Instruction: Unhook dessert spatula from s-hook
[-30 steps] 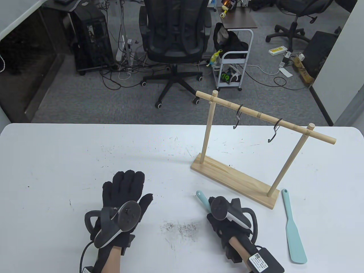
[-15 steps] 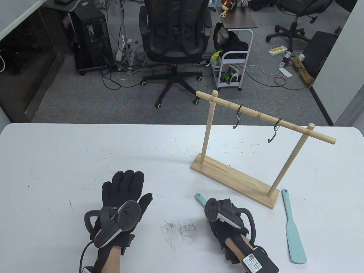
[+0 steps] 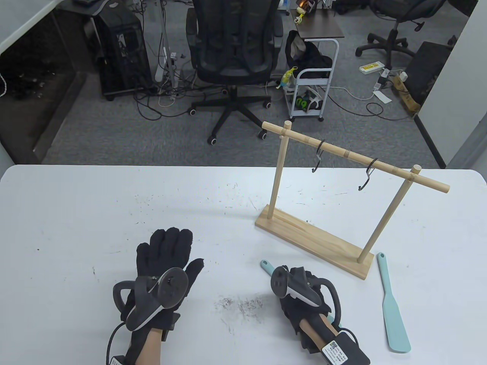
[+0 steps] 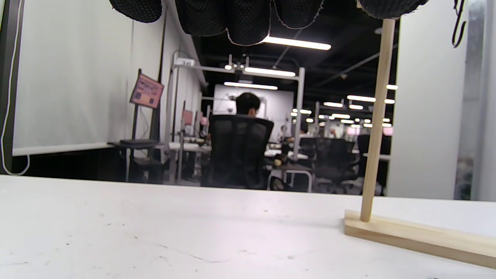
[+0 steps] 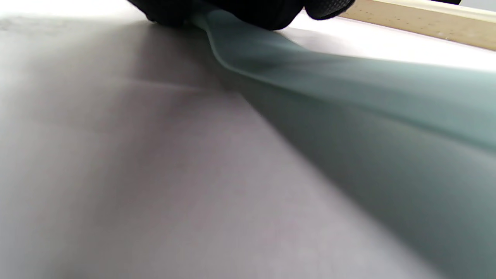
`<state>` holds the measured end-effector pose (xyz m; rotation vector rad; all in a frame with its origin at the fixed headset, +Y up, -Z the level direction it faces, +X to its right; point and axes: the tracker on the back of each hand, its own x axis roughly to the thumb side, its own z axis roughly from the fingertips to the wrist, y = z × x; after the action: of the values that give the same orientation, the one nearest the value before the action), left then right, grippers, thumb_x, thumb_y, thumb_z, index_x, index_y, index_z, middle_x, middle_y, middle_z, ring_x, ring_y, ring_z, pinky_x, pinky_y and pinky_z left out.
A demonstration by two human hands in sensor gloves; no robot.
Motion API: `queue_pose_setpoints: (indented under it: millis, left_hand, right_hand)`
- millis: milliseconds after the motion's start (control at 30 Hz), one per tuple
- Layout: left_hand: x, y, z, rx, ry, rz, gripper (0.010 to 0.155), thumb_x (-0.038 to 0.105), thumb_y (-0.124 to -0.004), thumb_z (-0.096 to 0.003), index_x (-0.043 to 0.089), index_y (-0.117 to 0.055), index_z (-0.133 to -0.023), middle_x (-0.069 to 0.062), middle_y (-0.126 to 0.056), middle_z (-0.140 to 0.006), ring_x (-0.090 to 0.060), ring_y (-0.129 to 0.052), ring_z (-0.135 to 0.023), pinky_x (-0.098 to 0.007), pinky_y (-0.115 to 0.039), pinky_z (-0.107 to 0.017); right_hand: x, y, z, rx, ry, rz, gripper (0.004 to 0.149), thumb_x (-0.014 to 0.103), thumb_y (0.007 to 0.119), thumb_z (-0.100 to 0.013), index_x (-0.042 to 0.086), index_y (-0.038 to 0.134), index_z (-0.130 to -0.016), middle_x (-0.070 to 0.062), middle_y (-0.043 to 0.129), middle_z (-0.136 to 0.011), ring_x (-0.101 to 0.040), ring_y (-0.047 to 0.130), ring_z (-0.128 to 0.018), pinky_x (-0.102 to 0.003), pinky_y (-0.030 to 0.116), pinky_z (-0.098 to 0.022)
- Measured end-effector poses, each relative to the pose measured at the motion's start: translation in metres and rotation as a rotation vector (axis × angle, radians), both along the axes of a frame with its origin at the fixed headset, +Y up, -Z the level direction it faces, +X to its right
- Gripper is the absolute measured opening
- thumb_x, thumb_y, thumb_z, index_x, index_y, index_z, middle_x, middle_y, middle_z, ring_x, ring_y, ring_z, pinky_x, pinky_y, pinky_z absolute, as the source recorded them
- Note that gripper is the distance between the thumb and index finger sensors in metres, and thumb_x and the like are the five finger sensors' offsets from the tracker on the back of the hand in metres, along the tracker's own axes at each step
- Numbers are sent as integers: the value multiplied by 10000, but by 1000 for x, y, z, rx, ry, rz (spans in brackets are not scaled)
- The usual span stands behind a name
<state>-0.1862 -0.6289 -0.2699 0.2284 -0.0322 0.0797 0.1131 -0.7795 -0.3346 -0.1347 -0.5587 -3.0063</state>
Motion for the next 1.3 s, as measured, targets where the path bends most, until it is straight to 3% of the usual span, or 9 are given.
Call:
queue_pose_setpoints:
  millis: [667,1000,1300]
  left_hand:
    - [1,0,-1,-10,5,-7,754,696,-574,-542,379,-459,-1216,-12,-571,-1299,-346,-539,-1217,-647,-512,-860]
    - [2,-1,-2,-16,5,-19,756,696,-575,-541,373,-461,-1216,-13,-576,-1296,-344,-543,-1216,-646,-514,-859]
    - [6,-4,-4,-26,0,-33,757,696,-574,-541,372,-458,-1216,-12,-571,-1298,-344,-538,-1218,-646,-510,-861]
  right_hand:
    - [13,11,-2,-48,-20,-140,610,424,705,-533,201,573,-1085,-117,658,-1014,-390,706,-868,-612,552,-688]
    - [25,44,-6,39,-32,-352,616,429,705,-530,199,568,-1085,-138,575,-1096,-447,619,-967,-629,514,-705]
    - [34,92,-1,218,-18,-603,630,446,702,-531,188,563,-1088,-149,526,-1127,-475,560,-1004,-646,484,-713]
